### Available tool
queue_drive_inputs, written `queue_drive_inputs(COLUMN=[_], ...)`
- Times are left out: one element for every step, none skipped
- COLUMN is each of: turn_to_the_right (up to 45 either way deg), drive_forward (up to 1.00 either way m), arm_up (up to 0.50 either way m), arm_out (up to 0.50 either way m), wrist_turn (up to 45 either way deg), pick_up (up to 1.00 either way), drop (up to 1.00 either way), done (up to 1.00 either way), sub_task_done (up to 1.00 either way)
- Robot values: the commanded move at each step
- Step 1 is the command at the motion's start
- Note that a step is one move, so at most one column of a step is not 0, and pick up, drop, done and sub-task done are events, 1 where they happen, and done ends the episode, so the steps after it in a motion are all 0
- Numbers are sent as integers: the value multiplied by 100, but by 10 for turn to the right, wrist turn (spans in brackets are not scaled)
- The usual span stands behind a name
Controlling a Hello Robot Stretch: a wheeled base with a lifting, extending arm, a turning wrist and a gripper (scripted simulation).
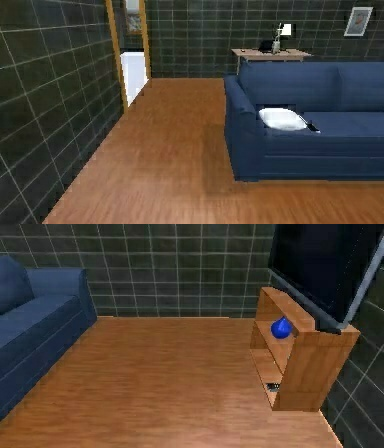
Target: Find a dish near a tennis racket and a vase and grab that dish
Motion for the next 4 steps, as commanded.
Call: queue_drive_inputs(turn_to_the_right=[-120, 0, 0, 90], drive_forward=[0, 100, 35, 0], arm_up=[0, 0, 0, 0], arm_out=[0, 0, 0, 0], wrist_turn=[0, 0, 0, 0], pick_up=[0, 0, 0, 0], drop=[0, 0, 0, 0], done=[0, 0, 0, 0], sub_task_done=[0, 0, 0, 0])
